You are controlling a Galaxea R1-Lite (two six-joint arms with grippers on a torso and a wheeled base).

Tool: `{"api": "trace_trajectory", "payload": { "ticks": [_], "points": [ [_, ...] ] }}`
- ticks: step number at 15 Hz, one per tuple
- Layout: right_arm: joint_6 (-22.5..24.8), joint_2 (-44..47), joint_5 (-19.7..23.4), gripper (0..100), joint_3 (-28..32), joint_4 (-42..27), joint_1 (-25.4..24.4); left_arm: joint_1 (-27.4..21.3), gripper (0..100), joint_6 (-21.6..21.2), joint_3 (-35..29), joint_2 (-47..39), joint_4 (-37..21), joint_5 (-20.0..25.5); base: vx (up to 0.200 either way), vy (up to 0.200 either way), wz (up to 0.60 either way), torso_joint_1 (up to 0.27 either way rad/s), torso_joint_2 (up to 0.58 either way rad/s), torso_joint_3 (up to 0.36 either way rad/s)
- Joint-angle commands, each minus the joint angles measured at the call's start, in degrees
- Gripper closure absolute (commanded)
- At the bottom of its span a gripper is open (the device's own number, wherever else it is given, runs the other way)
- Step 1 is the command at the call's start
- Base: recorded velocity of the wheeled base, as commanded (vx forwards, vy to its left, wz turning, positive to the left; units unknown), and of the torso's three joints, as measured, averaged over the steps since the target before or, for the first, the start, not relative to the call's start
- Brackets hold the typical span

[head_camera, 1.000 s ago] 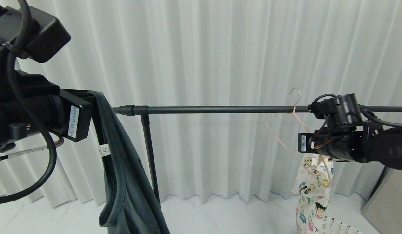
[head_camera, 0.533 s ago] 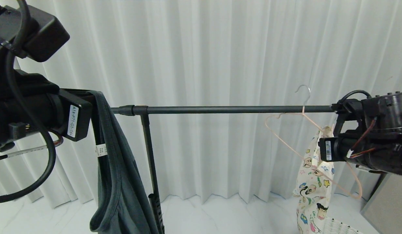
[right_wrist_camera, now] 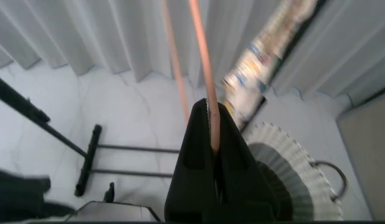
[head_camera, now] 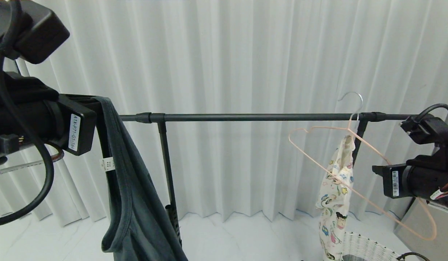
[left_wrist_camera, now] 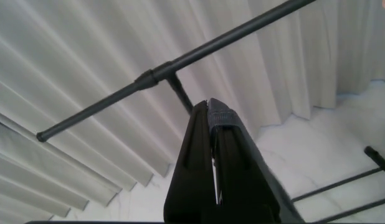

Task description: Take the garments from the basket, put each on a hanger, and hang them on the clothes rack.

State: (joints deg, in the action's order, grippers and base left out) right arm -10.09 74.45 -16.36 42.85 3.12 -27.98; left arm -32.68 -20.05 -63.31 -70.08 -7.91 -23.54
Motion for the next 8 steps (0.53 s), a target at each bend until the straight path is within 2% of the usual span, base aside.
{"api": "trace_trajectory", "payload": {
  "ticks": [1, 8],
  "points": [
    [-0.01, -1.67, 0.01, 100, -0.05, -0.13, -0.41, 0.08, 100, -0.07, 0.38, -0.14, 0.7, -0.01, -0.2, 0.0, 0.0, 0.002, 0.0, 0.007],
    [-0.1, -2.9, 0.1, 100, -0.05, -0.31, -2.34, 0.08, 100, 0.01, 0.64, -0.4, 1.06, -0.01, -0.2, 0.0, 0.0, 0.0, 0.0, 0.004]
  ]
}}
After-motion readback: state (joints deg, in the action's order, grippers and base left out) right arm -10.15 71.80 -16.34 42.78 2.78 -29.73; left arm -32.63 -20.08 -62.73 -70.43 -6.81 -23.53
